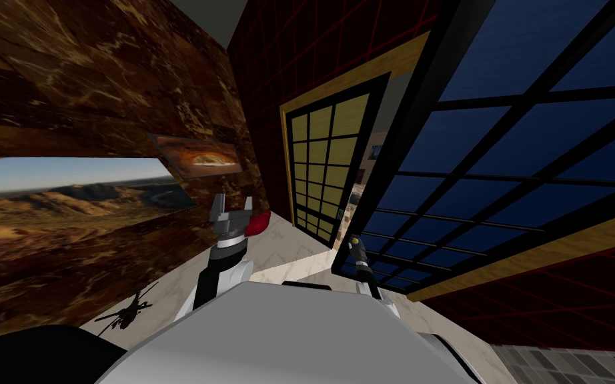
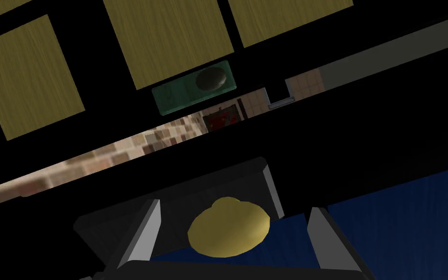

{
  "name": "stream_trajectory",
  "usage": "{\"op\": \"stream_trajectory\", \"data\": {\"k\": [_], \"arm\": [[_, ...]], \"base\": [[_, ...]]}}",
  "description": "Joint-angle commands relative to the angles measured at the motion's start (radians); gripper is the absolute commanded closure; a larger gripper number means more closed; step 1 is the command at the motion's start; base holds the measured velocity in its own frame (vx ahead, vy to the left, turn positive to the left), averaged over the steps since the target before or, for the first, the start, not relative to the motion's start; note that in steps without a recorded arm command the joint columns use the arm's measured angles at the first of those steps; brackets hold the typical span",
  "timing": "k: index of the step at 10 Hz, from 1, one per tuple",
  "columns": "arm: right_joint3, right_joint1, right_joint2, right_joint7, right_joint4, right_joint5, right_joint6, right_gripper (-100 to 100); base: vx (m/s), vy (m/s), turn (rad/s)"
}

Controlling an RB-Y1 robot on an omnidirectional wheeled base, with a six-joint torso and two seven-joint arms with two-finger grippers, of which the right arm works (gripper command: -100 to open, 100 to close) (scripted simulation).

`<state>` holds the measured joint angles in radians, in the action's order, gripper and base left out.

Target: Pull the door open

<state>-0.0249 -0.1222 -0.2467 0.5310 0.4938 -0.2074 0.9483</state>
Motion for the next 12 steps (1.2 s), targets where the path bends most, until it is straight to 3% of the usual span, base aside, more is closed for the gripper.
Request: {"op": "stream_trajectory", "data": {"k": [1, 12], "arm": [[0.002, -0.001, 0.0, 0.028, -0.002, -0.006, -0.001, -100], [0.038, -0.017, 0.019, 0.303, 0.007, -0.089, -0.021, -100]], "base": [[-0.046, -0.026, 0.017], [-0.056, -0.019, 0.031]]}}
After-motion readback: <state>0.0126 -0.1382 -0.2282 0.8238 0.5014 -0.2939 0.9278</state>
